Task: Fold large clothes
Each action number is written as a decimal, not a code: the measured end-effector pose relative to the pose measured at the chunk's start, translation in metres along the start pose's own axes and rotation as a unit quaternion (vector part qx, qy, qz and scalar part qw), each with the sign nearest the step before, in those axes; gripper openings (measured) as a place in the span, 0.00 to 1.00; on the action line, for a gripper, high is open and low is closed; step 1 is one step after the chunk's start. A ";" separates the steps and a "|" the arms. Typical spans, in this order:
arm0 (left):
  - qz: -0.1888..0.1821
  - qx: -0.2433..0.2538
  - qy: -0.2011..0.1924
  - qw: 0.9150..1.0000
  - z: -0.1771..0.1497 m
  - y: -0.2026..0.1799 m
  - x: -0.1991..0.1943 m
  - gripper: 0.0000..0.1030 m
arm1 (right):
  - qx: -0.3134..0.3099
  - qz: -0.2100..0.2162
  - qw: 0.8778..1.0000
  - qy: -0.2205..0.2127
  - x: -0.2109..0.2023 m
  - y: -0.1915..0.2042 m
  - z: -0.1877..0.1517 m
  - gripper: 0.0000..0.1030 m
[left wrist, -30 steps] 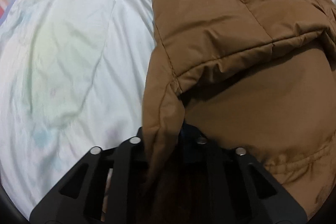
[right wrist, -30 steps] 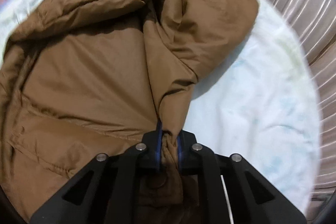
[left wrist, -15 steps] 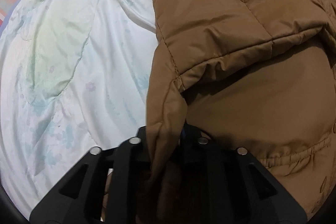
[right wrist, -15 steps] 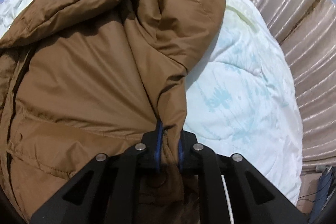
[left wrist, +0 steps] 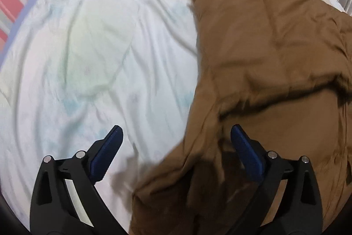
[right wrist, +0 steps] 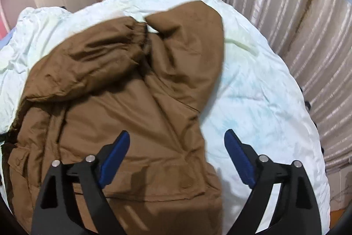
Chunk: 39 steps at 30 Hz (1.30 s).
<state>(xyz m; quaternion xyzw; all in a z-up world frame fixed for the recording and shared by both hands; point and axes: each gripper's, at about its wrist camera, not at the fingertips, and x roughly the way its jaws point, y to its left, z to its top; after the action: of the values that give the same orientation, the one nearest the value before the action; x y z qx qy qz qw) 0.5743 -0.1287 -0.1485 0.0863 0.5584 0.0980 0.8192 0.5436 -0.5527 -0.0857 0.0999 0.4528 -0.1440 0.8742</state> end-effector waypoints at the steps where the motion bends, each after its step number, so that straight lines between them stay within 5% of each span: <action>1: 0.013 0.011 -0.003 1.000 0.007 -0.006 -0.004 0.96 | -0.007 0.006 1.000 -0.001 0.003 0.006 0.005 0.85; 3: 0.046 0.023 0.006 0.999 0.043 -0.026 -0.008 0.96 | -0.027 0.014 1.000 -0.005 0.004 0.017 0.007 0.85; 5: 0.010 -0.009 0.004 1.000 0.074 -0.026 -0.013 0.97 | -0.036 0.017 0.999 -0.005 0.005 0.028 0.016 0.85; 8: -0.062 -0.037 -0.057 0.996 0.099 -0.038 -0.028 0.97 | -0.057 0.025 0.998 -0.005 0.004 0.047 0.030 0.85; 11: -0.039 -0.017 -0.103 0.994 0.104 -0.058 -0.023 0.97 | -0.077 0.022 0.996 -0.025 0.004 0.065 0.052 0.88; 17: -0.067 -0.010 -0.075 0.995 0.146 -0.100 0.014 0.97 | -0.093 0.060 0.993 -0.039 0.031 0.137 0.119 0.89; 20: -0.107 -0.012 -0.043 0.993 0.153 -0.096 0.042 0.97 | -0.108 0.042 0.993 -0.030 0.063 0.172 0.151 0.89; 23: -0.117 0.015 -0.056 0.991 0.153 -0.120 0.054 0.97 | -0.101 0.021 0.995 0.009 0.102 0.183 0.170 0.89; 28: -0.128 0.101 -0.021 0.986 0.144 -0.170 0.088 0.97 | -0.115 -0.015 0.989 0.086 0.153 0.174 0.155 0.92; 31: -0.152 0.088 -0.010 0.984 0.144 -0.177 0.110 0.97 | -0.150 -0.018 0.985 0.085 0.161 0.171 0.122 0.96; 34: -0.152 0.110 0.011 0.982 0.150 -0.187 0.114 0.97 | -0.112 -0.001 0.989 0.093 0.161 0.159 0.102 0.97; 39: -0.148 0.112 0.014 0.983 0.172 -0.208 0.127 0.97 | -0.122 -0.013 0.988 0.096 0.172 0.166 0.102 0.99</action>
<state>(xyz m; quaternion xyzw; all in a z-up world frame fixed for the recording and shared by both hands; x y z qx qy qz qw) 0.7929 -0.3021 -0.2523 0.0929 0.5838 -0.0861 0.8020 0.7721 -0.4556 -0.1615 -0.0001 0.5499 -0.0882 0.8306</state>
